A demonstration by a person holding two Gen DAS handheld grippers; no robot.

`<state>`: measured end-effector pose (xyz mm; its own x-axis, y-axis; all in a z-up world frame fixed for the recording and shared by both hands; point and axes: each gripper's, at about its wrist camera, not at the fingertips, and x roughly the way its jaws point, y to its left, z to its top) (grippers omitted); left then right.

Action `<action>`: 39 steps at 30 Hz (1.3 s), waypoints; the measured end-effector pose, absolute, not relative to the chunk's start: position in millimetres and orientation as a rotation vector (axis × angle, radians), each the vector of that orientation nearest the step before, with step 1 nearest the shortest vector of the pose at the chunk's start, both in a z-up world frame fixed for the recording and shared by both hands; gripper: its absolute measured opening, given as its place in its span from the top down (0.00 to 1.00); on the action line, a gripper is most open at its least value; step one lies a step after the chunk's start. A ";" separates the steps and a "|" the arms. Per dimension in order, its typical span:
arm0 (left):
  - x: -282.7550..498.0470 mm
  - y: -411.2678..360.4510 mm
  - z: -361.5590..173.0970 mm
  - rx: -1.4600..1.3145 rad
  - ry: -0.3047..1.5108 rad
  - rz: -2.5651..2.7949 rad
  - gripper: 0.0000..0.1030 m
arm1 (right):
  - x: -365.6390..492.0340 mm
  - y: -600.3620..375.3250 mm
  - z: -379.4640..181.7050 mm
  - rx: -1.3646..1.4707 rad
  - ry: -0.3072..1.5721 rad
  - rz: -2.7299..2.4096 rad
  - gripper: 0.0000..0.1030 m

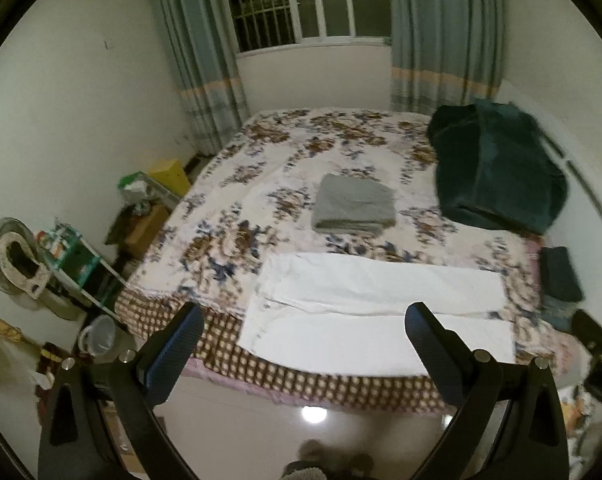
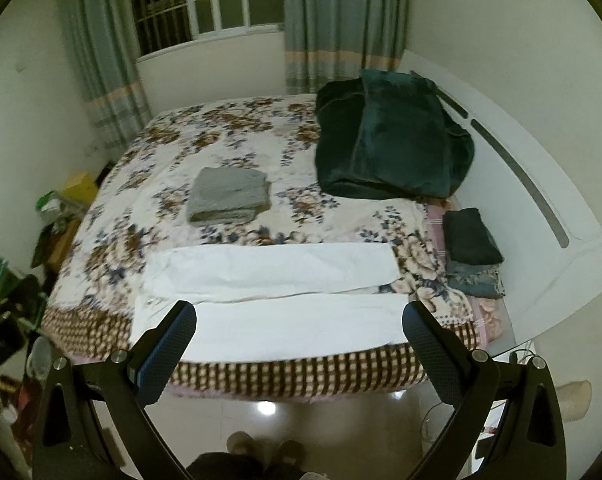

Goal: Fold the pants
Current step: 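Lower both grippers onto the white pants and grasp the waistband corners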

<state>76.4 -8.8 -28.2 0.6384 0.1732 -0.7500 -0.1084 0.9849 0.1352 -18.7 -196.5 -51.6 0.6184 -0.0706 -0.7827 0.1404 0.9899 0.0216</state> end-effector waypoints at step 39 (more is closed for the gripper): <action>569.8 141.9 -586.8 -0.363 1.688 0.685 0.08 | 510.8 -447.4 -706.7 0.894 1.561 -0.754 0.00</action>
